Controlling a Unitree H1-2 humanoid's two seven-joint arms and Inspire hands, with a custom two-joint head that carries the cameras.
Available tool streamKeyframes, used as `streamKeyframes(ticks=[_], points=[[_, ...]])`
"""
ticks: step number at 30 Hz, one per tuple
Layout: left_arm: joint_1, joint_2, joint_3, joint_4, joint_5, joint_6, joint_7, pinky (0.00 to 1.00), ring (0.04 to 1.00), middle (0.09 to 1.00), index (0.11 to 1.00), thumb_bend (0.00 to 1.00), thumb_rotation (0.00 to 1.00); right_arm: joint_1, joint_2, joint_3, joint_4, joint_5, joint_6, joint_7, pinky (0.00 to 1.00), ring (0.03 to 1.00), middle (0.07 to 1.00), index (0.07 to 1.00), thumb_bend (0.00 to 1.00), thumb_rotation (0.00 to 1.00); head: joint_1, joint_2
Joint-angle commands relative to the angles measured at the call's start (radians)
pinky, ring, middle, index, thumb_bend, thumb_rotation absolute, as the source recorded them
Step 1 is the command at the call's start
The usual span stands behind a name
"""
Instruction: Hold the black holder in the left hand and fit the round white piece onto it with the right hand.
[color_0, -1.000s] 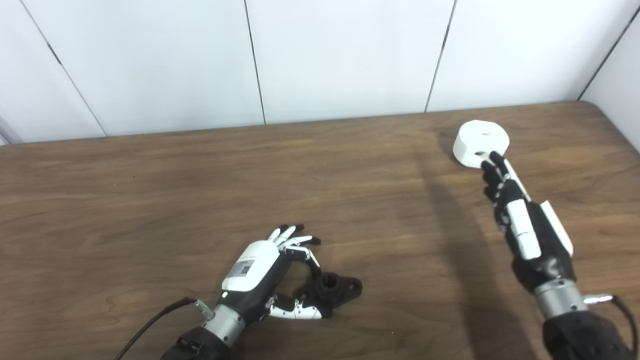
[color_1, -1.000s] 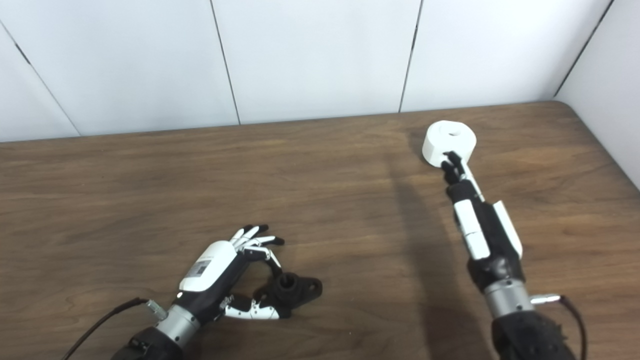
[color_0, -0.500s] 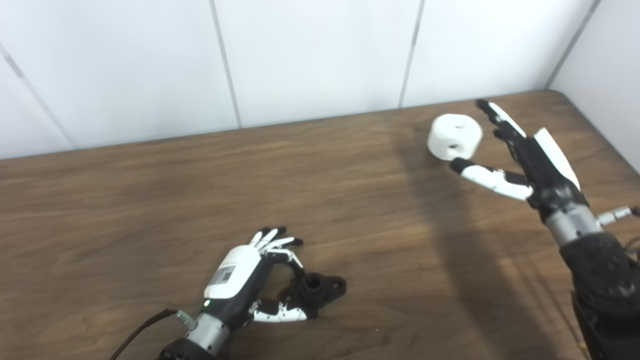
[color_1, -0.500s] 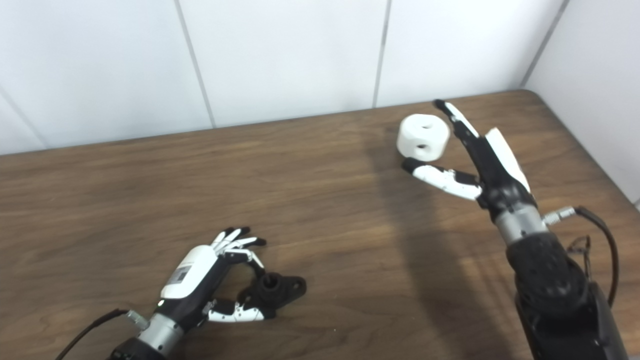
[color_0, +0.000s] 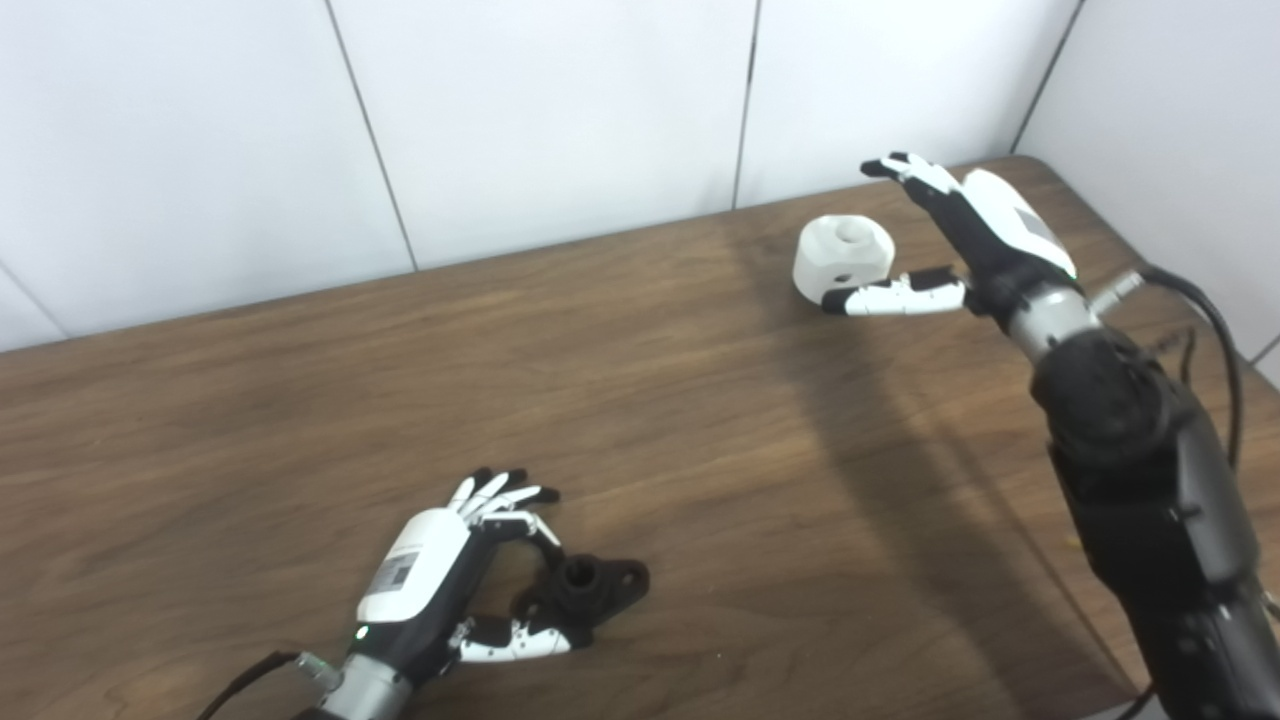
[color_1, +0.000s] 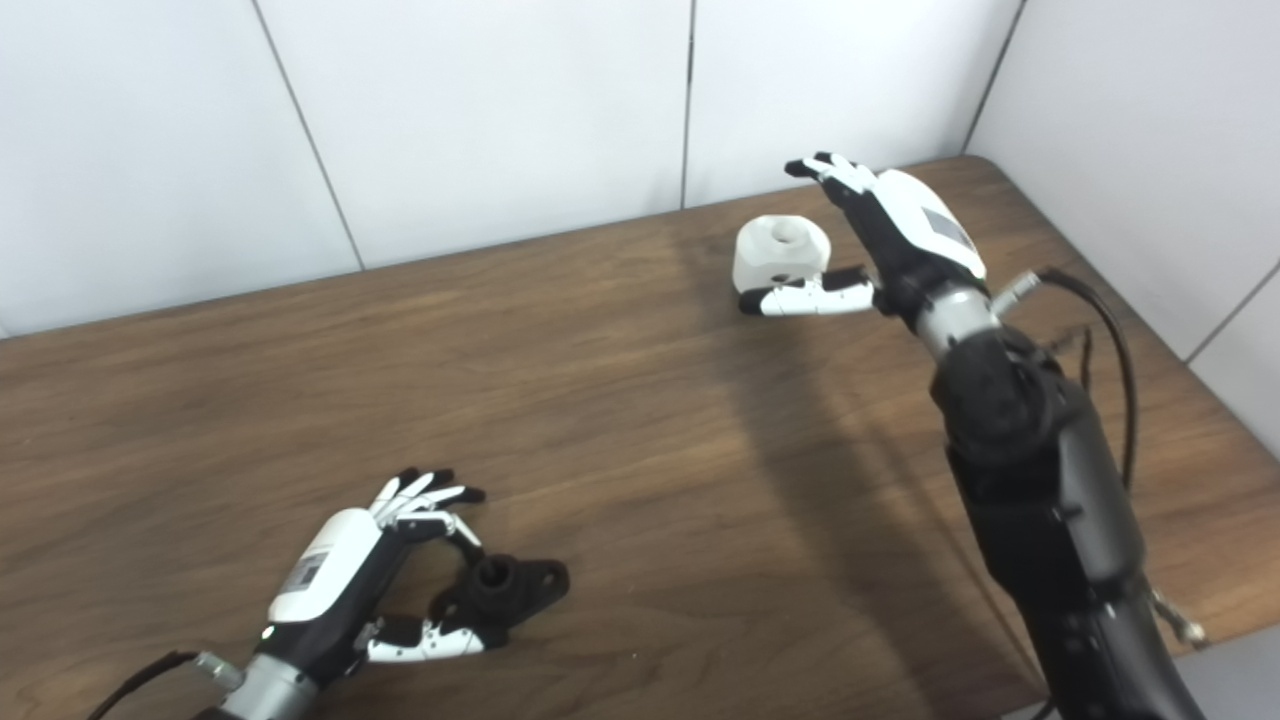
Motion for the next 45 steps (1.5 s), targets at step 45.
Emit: streamKeyframes(ticks=[45], points=[[0.036,0.048,0.047,-0.007,-0.025,0.003,-0.038,1.00,0.896,0.797,0.484,0.52,0.04,-0.342,-0.077,0.103,0.541,-0.171,-0.002,0.013,0.99,1.000,0.943,0.807,0.90,0.25,-0.090,-0.011]])
